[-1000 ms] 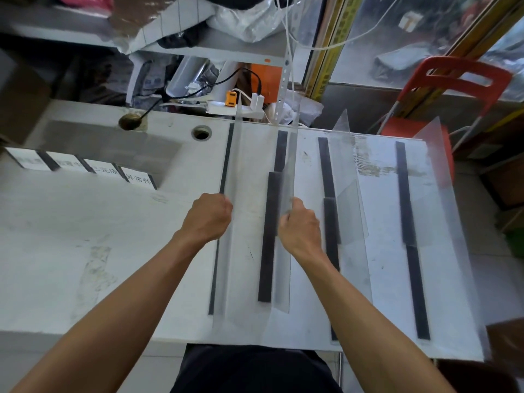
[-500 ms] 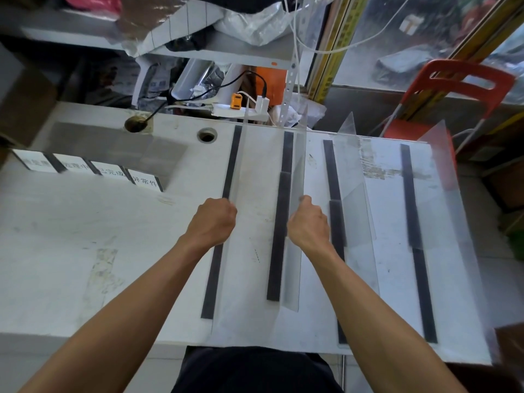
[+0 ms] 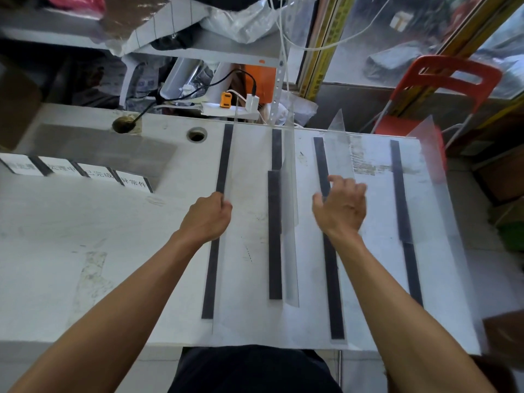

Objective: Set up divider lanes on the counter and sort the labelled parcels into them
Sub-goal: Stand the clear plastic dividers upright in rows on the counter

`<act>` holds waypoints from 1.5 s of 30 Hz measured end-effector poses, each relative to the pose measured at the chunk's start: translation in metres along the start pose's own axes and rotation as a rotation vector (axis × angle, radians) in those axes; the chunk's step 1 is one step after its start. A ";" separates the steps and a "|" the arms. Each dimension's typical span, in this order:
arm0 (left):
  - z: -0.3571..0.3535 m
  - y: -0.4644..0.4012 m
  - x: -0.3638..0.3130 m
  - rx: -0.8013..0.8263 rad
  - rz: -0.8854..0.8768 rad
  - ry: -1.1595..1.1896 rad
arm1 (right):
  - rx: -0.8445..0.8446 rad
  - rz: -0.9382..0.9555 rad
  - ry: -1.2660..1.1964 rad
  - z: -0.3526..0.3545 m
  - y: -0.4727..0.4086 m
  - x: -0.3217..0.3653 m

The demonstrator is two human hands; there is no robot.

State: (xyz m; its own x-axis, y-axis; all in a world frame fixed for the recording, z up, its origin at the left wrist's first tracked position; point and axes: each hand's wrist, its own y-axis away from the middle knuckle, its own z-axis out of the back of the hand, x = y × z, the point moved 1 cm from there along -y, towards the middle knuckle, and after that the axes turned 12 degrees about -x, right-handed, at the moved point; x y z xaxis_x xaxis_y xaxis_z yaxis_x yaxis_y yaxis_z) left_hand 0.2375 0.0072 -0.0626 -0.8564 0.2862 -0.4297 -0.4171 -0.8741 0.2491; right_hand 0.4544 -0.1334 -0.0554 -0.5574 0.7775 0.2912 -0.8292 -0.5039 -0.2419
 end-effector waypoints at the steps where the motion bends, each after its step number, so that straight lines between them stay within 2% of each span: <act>1: 0.000 -0.001 -0.003 0.004 0.006 -0.024 | -0.037 -0.019 0.046 0.006 -0.006 -0.011; 3: 0.000 -0.002 -0.008 -0.005 0.025 -0.059 | 0.017 -0.107 0.110 0.013 -0.015 -0.033; 6: -0.001 -0.002 -0.018 -0.043 0.055 -0.066 | 0.324 -0.246 0.116 0.014 -0.016 -0.060; 8: -0.004 -0.004 -0.024 -0.070 0.057 -0.070 | 0.423 -0.254 0.108 0.013 -0.011 -0.070; 12: -0.012 -0.004 -0.031 -0.184 0.009 -0.114 | 0.353 -0.199 0.107 0.013 0.001 -0.074; 15: -0.016 0.001 -0.043 -0.408 -0.162 -0.133 | 0.327 -0.234 0.092 0.011 0.004 -0.081; 17: -0.021 0.005 -0.060 -0.469 -0.281 -0.054 | 0.321 -0.257 0.100 0.013 0.003 -0.087; 18: -0.024 0.008 -0.070 -0.432 -0.313 0.002 | 0.318 -0.266 0.101 0.014 0.001 -0.091; 21: -0.037 0.017 -0.102 -0.155 -0.270 0.137 | 0.323 -0.284 0.101 0.017 -0.002 -0.099; 24: -0.053 0.025 -0.121 0.023 -0.206 0.085 | 0.333 -0.270 0.105 0.019 -0.005 -0.107; 29: -0.067 0.023 -0.128 0.048 -0.150 0.090 | 0.339 -0.227 0.098 0.020 -0.010 -0.116; 37: -0.058 0.030 -0.135 0.033 -0.165 0.101 | 0.340 -0.137 0.068 0.018 -0.020 -0.114; 45: -0.057 0.035 -0.130 0.031 -0.153 0.083 | 0.366 -0.150 0.051 0.015 -0.025 -0.111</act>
State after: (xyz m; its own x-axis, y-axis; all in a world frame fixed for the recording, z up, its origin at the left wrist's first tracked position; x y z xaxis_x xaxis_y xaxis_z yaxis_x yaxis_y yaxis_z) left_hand 0.3517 -0.0835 -0.0474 -0.7548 0.3805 -0.5344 -0.5508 -0.8100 0.2013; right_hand 0.5358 -0.2127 -0.0675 -0.4341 0.8657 0.2493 -0.8663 -0.4771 0.1480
